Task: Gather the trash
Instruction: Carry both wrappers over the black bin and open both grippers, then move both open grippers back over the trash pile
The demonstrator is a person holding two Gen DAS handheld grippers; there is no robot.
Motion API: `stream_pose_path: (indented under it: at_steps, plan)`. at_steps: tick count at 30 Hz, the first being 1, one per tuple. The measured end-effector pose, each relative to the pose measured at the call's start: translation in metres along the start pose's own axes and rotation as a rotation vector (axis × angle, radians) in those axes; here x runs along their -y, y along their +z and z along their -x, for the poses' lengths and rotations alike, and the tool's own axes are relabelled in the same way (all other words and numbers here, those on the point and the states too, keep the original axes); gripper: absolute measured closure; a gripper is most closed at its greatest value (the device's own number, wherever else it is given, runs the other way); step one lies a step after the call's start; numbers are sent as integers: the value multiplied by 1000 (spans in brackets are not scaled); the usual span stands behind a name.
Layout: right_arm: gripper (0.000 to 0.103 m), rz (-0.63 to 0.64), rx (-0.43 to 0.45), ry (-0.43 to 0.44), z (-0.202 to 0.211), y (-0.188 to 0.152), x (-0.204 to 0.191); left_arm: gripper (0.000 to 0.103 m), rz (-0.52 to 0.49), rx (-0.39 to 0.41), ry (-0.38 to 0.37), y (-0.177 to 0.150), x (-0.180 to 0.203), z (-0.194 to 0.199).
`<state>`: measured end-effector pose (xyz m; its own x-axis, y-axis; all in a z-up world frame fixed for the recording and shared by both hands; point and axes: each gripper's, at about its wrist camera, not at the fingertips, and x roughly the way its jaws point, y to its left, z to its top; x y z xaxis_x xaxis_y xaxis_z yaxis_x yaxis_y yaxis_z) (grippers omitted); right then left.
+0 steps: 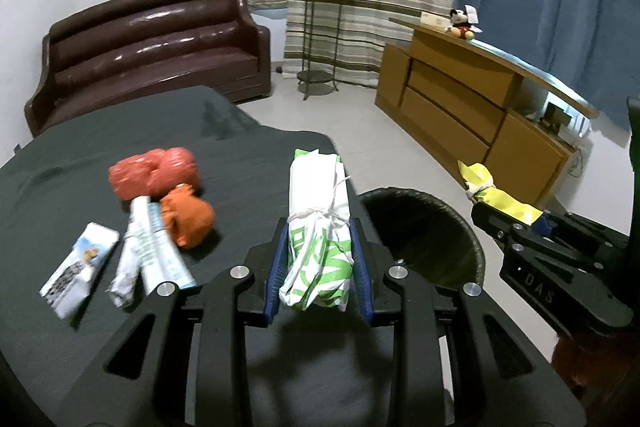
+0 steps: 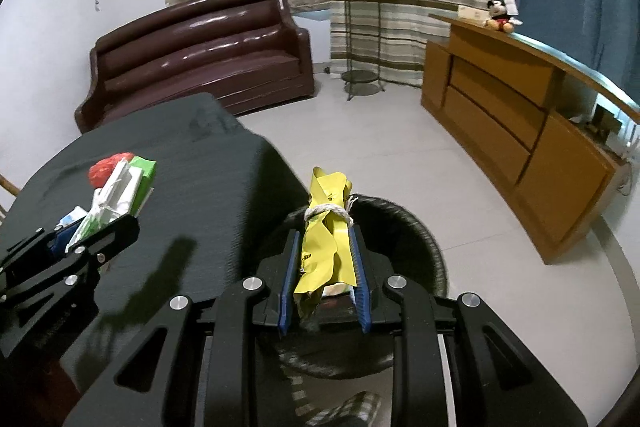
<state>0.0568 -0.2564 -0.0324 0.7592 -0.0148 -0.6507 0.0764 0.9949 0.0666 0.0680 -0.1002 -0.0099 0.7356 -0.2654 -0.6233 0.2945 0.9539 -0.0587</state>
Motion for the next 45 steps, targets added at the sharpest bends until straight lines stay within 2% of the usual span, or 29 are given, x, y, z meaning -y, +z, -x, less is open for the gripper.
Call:
stream_pose_path:
  at_steps: [18, 27, 28, 29, 31, 45]
  plan:
    - [78, -16, 0, -39, -20, 2, 27, 74, -77, -59, -1, 8, 50, -56]
    - [78, -34, -8, -31, -31, 0, 39, 73, -82, -97, 6, 13, 59, -73]
    - [77, -40, -8, -30, -32, 0, 41, 71, -80, -100, 6, 13, 59, -73]
    - [76, -43, -9, -30, -33, 0, 42, 62, -79, -103, 5, 13, 59, -74]
    - [70, -50, -13, -31, -34, -1, 45, 54, -76, -100, 11, 13, 58, -73]
    - [68, -71, -4, -49, -29, -1, 48, 44, -42, -83, 15, 15, 46, -62]
